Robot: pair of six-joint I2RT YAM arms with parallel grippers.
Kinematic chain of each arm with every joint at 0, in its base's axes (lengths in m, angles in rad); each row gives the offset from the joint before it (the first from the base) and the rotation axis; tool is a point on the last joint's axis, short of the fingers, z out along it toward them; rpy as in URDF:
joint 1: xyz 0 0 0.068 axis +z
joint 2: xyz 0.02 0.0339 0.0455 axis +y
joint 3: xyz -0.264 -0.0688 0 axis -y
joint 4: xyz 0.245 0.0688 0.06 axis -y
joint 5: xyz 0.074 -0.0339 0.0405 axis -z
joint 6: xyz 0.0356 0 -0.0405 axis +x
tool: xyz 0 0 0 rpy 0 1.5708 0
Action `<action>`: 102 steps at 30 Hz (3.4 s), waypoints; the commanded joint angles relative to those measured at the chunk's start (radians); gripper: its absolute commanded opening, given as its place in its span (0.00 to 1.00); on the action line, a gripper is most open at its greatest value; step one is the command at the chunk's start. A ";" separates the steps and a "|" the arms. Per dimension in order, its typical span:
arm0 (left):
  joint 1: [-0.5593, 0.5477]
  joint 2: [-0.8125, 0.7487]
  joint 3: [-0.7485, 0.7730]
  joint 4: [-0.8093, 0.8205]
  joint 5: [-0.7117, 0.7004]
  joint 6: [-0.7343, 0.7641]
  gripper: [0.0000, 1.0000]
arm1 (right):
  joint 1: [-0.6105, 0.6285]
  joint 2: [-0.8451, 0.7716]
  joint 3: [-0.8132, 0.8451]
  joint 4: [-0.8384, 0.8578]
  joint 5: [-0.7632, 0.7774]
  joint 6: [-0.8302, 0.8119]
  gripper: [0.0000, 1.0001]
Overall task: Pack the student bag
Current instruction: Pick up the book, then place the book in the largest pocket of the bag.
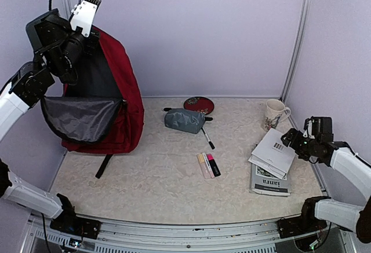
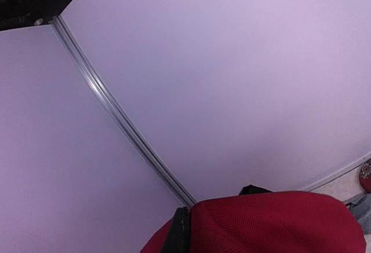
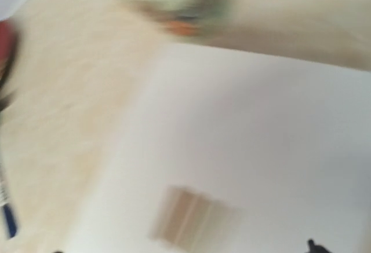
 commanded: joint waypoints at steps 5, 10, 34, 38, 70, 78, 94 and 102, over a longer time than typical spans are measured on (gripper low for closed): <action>0.068 0.002 -0.052 -0.234 0.240 -0.357 0.00 | -0.258 0.153 -0.075 0.174 -0.311 -0.019 1.00; 0.066 -0.063 -0.211 -0.256 0.471 -0.540 0.00 | -0.291 0.279 -0.061 0.250 -0.397 -0.026 1.00; -0.117 -0.142 -0.412 -0.173 0.650 -0.646 0.00 | -0.358 0.558 -0.083 0.547 -0.649 0.026 0.88; -0.133 -0.141 -0.403 -0.179 0.636 -0.646 0.00 | -0.358 0.574 -0.089 0.602 -0.687 0.038 0.70; -0.146 -0.176 -0.430 -0.163 0.618 -0.625 0.00 | -0.231 -0.025 0.046 0.054 -0.655 -0.094 0.17; -0.146 -0.172 -0.420 -0.160 0.582 -0.605 0.00 | 0.087 -0.077 0.250 0.143 -0.641 -0.067 0.08; -0.145 -0.107 -0.365 -0.144 0.568 -0.630 0.00 | 0.880 0.441 0.701 0.284 -0.342 -0.384 0.04; -0.149 -0.138 -0.366 -0.151 0.642 -0.606 0.00 | 0.998 0.712 1.070 0.029 0.055 -0.858 0.06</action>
